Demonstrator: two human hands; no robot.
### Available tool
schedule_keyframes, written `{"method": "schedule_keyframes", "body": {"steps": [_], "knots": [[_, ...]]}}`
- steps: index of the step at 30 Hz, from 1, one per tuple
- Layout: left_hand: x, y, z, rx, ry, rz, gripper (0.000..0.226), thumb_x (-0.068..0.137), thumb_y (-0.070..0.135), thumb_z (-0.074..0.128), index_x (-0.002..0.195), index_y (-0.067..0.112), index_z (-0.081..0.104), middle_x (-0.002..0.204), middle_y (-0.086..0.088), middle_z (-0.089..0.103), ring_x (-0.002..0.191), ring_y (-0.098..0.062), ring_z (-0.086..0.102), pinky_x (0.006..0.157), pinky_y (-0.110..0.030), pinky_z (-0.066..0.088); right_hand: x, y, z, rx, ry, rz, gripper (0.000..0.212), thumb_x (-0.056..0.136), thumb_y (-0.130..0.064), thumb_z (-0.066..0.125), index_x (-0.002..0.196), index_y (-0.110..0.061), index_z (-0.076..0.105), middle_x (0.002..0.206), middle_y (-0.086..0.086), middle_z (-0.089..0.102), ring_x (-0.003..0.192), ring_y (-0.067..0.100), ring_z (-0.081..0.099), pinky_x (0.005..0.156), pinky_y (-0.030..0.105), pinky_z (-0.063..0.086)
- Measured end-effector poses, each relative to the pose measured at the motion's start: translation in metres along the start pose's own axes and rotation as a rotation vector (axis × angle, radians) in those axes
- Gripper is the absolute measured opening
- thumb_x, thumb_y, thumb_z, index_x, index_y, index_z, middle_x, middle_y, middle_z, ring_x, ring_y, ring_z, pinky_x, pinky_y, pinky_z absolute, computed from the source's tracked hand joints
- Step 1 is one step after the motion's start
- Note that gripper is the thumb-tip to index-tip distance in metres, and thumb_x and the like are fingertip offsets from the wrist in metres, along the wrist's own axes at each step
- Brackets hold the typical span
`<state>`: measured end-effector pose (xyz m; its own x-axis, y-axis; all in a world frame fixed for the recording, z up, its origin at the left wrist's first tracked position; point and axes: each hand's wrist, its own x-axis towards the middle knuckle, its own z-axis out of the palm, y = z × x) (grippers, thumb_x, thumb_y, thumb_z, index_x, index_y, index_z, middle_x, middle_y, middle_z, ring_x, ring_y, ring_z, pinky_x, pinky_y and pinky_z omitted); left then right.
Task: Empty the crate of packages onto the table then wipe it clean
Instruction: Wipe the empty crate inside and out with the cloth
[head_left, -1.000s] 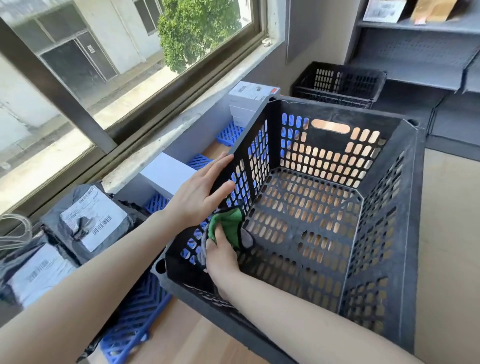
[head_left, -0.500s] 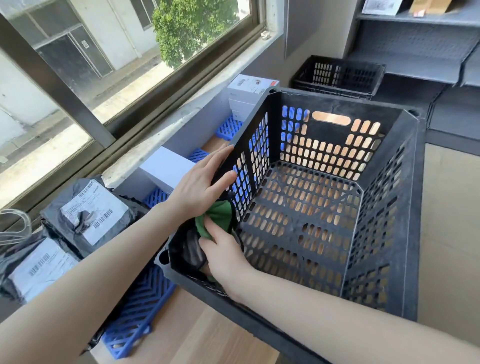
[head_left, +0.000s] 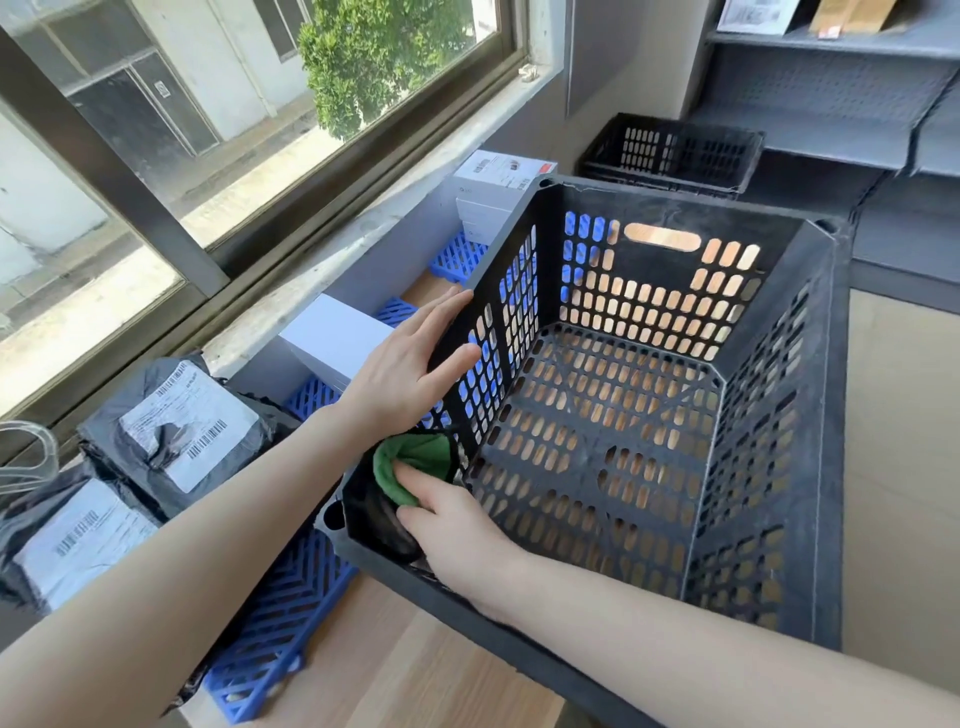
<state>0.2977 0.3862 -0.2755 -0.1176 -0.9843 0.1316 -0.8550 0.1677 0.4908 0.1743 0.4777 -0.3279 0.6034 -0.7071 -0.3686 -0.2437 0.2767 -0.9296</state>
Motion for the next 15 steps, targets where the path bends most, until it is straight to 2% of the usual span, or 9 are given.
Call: {"method": "schedule_keyframes", "body": {"steps": [2, 5, 7, 9, 10, 13, 15], "knots": [[0.0, -0.001, 0.0, -0.003, 0.002, -0.005, 0.069, 0.091, 0.068, 0.028, 0.152, 0.036, 0.025, 0.158, 0.015, 0.027, 0.144, -0.004, 0.027, 0.115, -0.03, 0.026, -0.008, -0.005, -0.007, -0.07, -0.045, -0.091, 0.051, 0.095, -0.016, 0.041, 0.138, -0.043, 0.044, 0.14, -0.009, 0.051, 0.128, 0.01, 0.044, 0.096, 0.008, 0.029], [0.0, -0.001, -0.001, -0.002, 0.0, 0.003, 0.068, 0.091, 0.067, 0.028, 0.152, 0.035, 0.025, 0.159, 0.014, 0.027, 0.144, -0.005, 0.027, 0.115, -0.031, 0.026, -0.012, -0.008, -0.011, -0.154, -0.058, -0.144, 0.049, 0.097, -0.014, 0.042, 0.142, -0.034, 0.044, 0.144, -0.013, 0.045, 0.131, 0.001, 0.036, 0.104, 0.008, 0.02], [0.0, -0.001, -0.001, -0.011, 0.001, 0.007, 0.068, 0.092, 0.066, 0.029, 0.152, 0.034, 0.026, 0.158, 0.012, 0.028, 0.144, -0.005, 0.026, 0.116, -0.031, 0.025, -0.008, -0.003, -0.011, -0.221, -0.016, -0.149, 0.05, 0.095, -0.011, 0.045, 0.142, -0.028, 0.042, 0.144, -0.007, 0.044, 0.134, 0.007, 0.035, 0.112, 0.015, 0.019], [-0.001, 0.0, -0.001, -0.015, -0.004, 0.012, 0.068, 0.092, 0.065, 0.029, 0.152, 0.034, 0.026, 0.158, 0.012, 0.028, 0.144, -0.005, 0.026, 0.117, -0.03, 0.024, 0.0, 0.002, -0.011, -0.306, 0.015, -0.125, 0.049, 0.093, -0.014, 0.048, 0.139, -0.029, 0.041, 0.14, 0.0, 0.043, 0.132, 0.018, 0.037, 0.115, 0.028, 0.023], [-0.001, 0.001, -0.001, -0.013, -0.006, 0.017, 0.067, 0.092, 0.065, 0.03, 0.151, 0.034, 0.026, 0.158, 0.012, 0.028, 0.144, -0.005, 0.026, 0.117, -0.03, 0.024, 0.003, 0.002, -0.01, -0.34, 0.027, -0.114, 0.048, 0.092, -0.015, 0.049, 0.137, -0.029, 0.04, 0.137, 0.002, 0.041, 0.129, 0.022, 0.039, 0.112, 0.031, 0.026], [-0.001, 0.001, -0.001, -0.017, -0.003, 0.027, 0.067, 0.092, 0.065, 0.03, 0.151, 0.034, 0.026, 0.158, 0.012, 0.028, 0.145, -0.003, 0.025, 0.116, -0.029, 0.024, 0.007, -0.001, -0.007, -0.377, 0.061, -0.178, 0.042, 0.091, -0.012, 0.05, 0.13, -0.026, 0.042, 0.13, 0.002, 0.036, 0.118, 0.025, 0.044, 0.092, 0.022, 0.032], [-0.001, 0.001, -0.001, -0.019, -0.003, 0.037, 0.067, 0.092, 0.065, 0.03, 0.151, 0.033, 0.026, 0.158, 0.012, 0.029, 0.144, -0.003, 0.025, 0.116, -0.027, 0.024, 0.005, -0.004, -0.006, -0.424, 0.054, -0.304, 0.04, 0.09, -0.011, 0.051, 0.126, -0.028, 0.043, 0.125, 0.002, 0.037, 0.115, 0.026, 0.045, 0.094, 0.026, 0.036]]}}
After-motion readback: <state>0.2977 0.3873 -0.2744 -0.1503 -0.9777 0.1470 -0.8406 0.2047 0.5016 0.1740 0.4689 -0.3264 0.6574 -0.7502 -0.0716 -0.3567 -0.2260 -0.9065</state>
